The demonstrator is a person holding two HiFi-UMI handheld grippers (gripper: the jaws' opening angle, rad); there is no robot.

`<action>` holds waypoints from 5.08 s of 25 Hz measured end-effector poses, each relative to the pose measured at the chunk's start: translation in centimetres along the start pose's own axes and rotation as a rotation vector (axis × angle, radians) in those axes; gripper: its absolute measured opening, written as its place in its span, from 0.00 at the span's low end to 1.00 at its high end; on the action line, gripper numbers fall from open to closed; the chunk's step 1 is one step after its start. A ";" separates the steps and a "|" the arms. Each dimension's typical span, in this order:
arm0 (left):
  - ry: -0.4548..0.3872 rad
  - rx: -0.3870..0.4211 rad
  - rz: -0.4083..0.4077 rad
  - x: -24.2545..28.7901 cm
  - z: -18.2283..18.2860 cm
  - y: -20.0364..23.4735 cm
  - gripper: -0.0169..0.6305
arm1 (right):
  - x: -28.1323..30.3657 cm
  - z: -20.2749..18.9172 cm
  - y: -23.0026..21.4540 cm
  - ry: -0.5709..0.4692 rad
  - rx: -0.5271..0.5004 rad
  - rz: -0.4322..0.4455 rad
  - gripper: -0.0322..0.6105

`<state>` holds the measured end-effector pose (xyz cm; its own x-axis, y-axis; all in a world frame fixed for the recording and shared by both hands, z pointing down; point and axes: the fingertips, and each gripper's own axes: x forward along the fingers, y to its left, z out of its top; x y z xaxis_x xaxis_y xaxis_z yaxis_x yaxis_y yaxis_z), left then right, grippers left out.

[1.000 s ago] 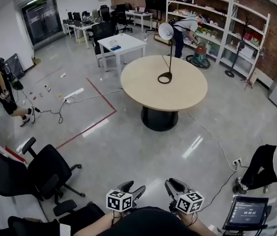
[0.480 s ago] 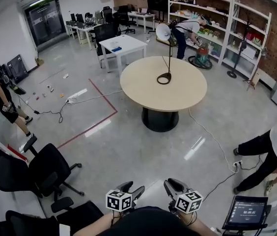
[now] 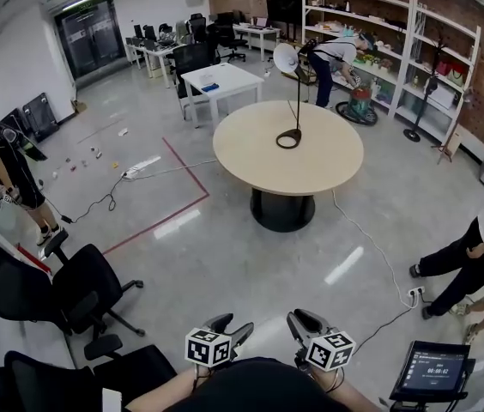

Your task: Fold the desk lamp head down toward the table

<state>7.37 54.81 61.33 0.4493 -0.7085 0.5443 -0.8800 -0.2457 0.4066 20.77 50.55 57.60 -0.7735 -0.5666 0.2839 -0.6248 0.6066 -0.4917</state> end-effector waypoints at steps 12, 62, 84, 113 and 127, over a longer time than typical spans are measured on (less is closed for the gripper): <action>0.045 -0.046 0.056 -0.9 -2.9 -0.8 0.48 | -0.5 -2.5 -0.3 0.056 0.062 0.054 0.19; 0.049 -0.130 -0.108 10.5 11.9 18.8 0.48 | 23.4 6.1 -4.2 0.148 -0.013 -0.092 0.19; 0.065 0.006 -0.004 22.7 22.5 16.6 0.49 | 28.9 16.4 -16.4 0.085 0.031 0.039 0.19; 0.093 -0.056 -0.145 34.9 33.1 21.7 0.48 | 37.0 24.2 -26.6 0.069 0.044 -0.140 0.19; 0.141 -0.080 -0.219 38.7 38.3 29.1 0.49 | 46.0 27.2 -26.6 0.112 0.004 -0.201 0.19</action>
<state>-6.76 -5.05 66.09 0.6493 -0.5438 0.5317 -0.7472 -0.3257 0.5794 4.68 -6.80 61.33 -0.6408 -0.6104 0.4657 -0.7671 0.4854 -0.4194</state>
